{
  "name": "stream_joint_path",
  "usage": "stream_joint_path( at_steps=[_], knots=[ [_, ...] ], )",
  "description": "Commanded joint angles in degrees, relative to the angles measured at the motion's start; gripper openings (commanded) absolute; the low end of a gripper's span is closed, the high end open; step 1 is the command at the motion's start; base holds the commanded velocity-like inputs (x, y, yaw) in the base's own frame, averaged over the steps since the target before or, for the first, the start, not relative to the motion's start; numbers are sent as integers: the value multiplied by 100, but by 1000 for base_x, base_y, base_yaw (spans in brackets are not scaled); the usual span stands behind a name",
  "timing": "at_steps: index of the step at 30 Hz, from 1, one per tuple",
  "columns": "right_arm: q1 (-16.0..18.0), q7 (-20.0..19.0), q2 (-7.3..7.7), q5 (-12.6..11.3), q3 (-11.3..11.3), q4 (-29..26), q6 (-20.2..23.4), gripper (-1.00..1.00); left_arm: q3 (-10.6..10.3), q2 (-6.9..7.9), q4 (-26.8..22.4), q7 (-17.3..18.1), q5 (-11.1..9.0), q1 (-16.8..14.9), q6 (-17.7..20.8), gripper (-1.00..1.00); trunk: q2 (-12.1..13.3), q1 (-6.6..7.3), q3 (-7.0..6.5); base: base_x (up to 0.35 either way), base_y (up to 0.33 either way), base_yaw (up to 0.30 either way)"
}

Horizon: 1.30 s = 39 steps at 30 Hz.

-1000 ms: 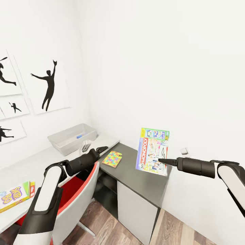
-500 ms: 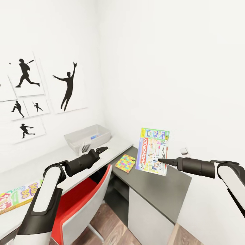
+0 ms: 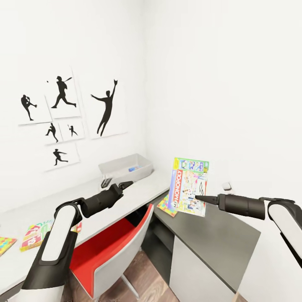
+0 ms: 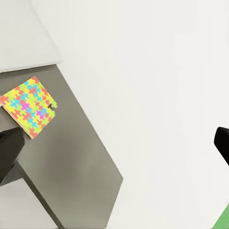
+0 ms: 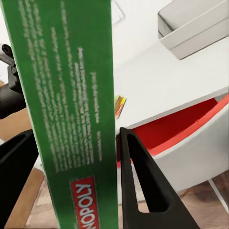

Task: Put all the toys in the child's room - the three board games (two on the bed and one on the table), the two jigsaw puzzles on the table, and the tennis ball on the table - inside the toy box on the table in the child's room.

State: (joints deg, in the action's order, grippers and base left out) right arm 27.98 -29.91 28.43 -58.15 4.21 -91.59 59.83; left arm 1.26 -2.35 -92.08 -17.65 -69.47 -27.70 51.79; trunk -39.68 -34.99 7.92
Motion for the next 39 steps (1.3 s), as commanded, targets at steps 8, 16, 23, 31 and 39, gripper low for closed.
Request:
stream_joint_path(
  at_steps=[8,16,23,31,39],
  knots=[
    [6,-67,4,-12,1,2,17,-100,14,-2,-1,-48,-61,-2,12,100,-9,-2,-17,1,0,274],
    [6,-67,3,-12,7,6,17,-100,15,-2,-2,-38,-60,5,-17,100,-9,-2,-44,0,0,275],
    [6,-67,-3,-12,20,3,17,-100,8,1,3,-50,-42,9,-27,100,-9,-2,-66,0,0,276],
    [6,-67,-4,-13,31,7,17,-100,14,22,15,-55,-27,19,-2,100,-9,-2,-92,85,-58,276],
    [6,-67,-4,-13,55,8,17,-100,15,35,22,-50,-19,39,-21,100,-9,-2,-116,95,-60,278]
  ],
)
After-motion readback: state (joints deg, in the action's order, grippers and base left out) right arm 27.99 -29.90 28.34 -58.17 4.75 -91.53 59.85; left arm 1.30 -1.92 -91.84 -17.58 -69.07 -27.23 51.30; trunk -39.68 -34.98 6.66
